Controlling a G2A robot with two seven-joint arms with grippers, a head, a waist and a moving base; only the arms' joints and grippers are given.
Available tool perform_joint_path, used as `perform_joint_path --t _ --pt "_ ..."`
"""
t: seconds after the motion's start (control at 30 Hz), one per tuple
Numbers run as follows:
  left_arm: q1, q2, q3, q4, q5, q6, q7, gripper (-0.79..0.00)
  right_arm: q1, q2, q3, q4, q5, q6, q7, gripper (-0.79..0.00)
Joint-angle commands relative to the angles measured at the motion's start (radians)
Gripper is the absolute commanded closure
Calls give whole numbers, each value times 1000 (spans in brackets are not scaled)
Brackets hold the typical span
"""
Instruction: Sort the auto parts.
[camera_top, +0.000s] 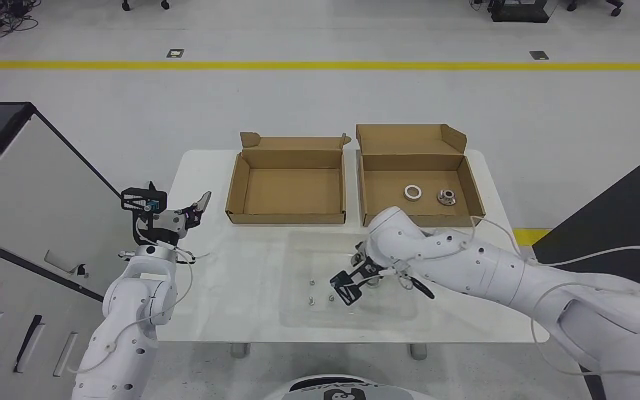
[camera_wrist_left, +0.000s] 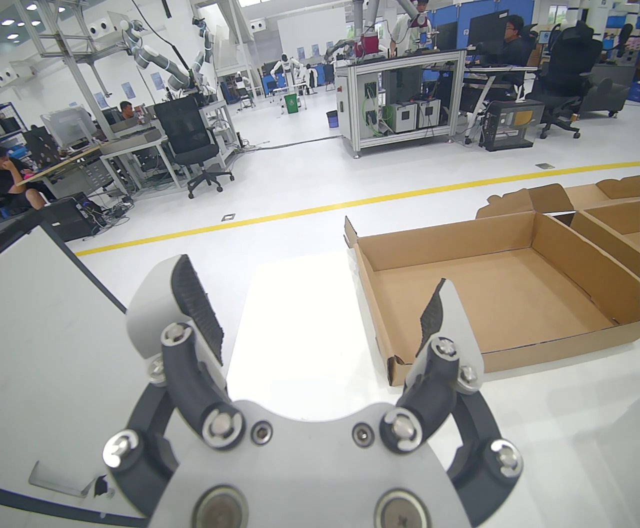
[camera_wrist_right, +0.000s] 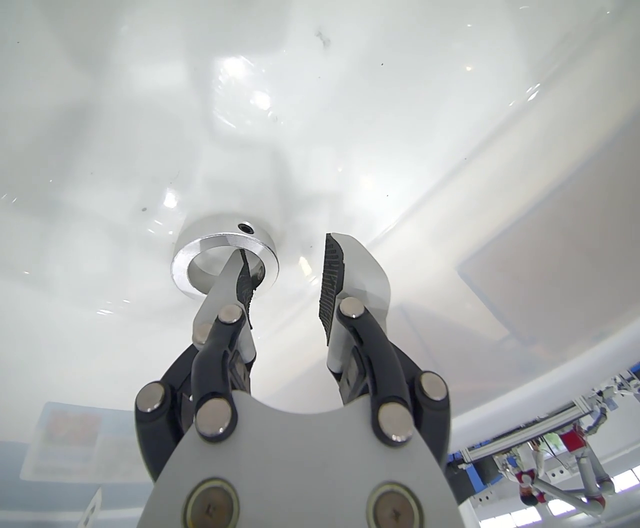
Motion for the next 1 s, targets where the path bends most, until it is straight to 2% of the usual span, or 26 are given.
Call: perform_joint_path --t 0.0,0.17,0.27,0.47,0.63,0.77,0.97 --pt "0 0 0 0 0 0 0 -785 0 -3 0 5 -1 0 0 -289" --pt "0 0 0 0 0 0 0 -785 -3 -10 0 16 -1 0 0 -145" --pt "0 0 0 0 0 0 0 -785 -5 -14 0 20 -3 0 0 -9" --pt "0 0 0 0 0 0 0 -785 -1 -17 0 9 -16 0 0 0" --pt "0 0 0 0 0 0 0 -785 15 -2 0 -47 -18 0 0 0" --pt "0 0 0 0 0 0 0 -785 39 28 0 -120 -9 0 -16 0" --pt "0 0 0 0 0 0 0 -785 71 104 24 -225 -3 0 -87 0"
